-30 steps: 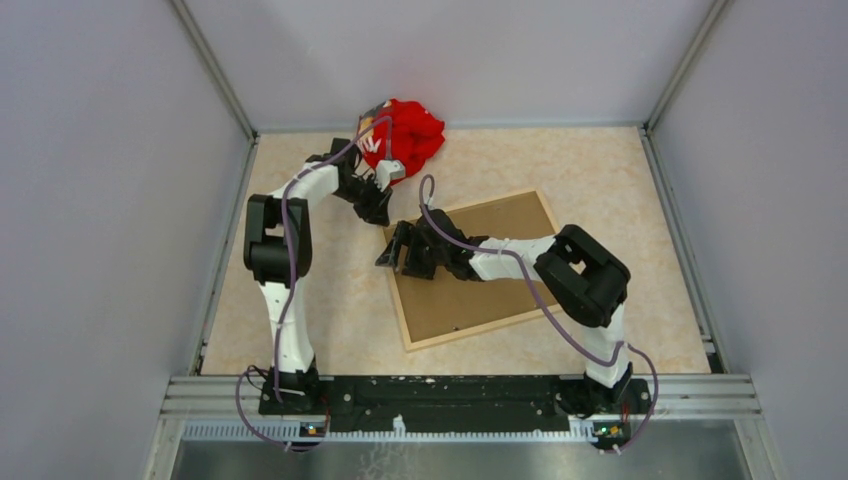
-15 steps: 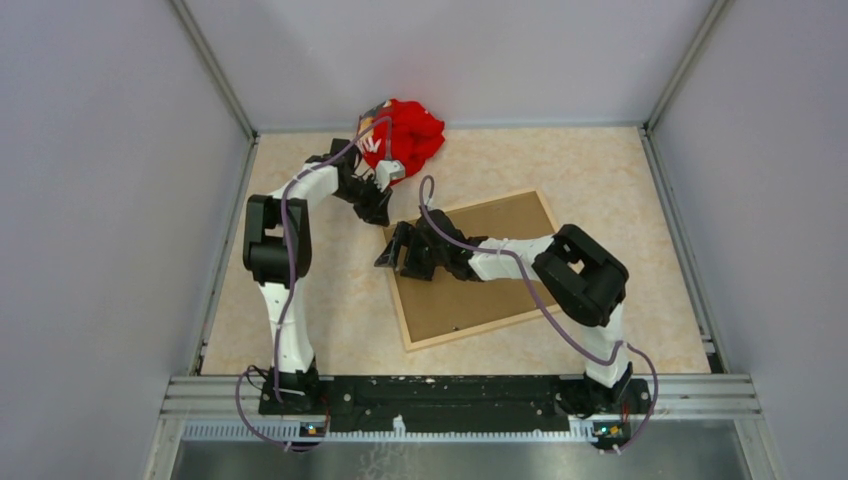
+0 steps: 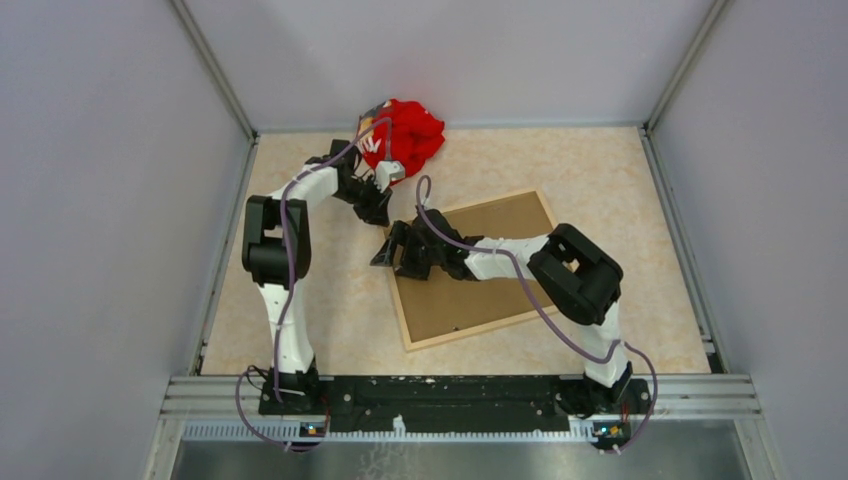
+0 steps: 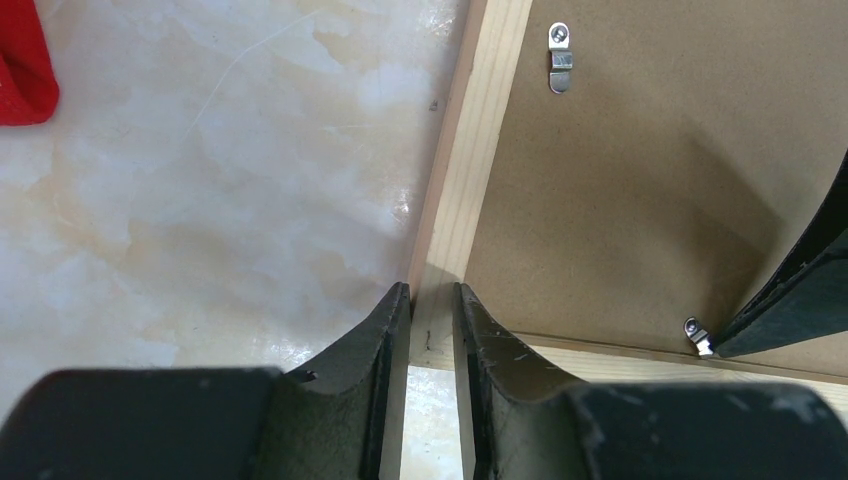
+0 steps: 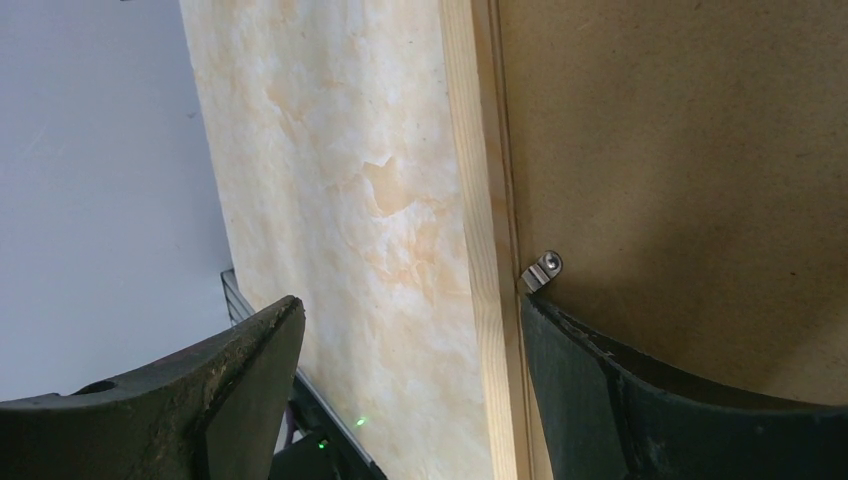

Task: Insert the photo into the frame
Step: Install the photo frame at the center of the board.

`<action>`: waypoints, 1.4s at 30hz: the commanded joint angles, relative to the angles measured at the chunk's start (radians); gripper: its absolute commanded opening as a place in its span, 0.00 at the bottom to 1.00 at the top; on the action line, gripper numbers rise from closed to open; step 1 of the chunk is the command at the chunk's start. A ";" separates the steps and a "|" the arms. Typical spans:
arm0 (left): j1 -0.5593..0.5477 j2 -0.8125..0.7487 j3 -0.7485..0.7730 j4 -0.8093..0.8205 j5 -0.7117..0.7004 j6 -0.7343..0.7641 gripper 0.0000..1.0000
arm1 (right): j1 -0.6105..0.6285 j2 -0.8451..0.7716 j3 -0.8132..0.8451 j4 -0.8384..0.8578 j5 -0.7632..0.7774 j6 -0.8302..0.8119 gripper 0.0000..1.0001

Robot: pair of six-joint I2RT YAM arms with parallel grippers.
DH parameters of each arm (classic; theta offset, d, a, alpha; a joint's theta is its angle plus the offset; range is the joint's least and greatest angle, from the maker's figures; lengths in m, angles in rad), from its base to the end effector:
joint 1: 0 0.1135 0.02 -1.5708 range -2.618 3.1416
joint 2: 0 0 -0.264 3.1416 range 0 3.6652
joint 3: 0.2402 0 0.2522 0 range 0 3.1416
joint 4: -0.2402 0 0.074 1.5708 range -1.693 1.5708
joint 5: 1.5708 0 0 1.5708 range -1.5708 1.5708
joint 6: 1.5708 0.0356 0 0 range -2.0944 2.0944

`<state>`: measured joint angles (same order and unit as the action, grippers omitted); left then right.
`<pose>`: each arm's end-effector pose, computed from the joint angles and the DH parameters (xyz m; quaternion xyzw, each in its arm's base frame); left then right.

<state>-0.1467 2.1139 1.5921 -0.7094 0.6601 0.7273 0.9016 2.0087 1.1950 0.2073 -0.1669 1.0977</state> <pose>0.4249 -0.0848 0.1731 0.4442 0.8216 -0.2603 0.2446 0.2643 0.3436 0.1536 0.0480 0.8824 0.4287 0.1877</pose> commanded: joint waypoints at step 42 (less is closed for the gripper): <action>-0.002 -0.059 -0.054 -0.020 -0.021 0.039 0.26 | 0.003 -0.017 0.020 0.009 0.065 -0.043 0.81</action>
<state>-0.1467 2.0899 1.5593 -0.6811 0.6468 0.7467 0.9039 1.9732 1.1629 0.1959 -0.1081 1.0744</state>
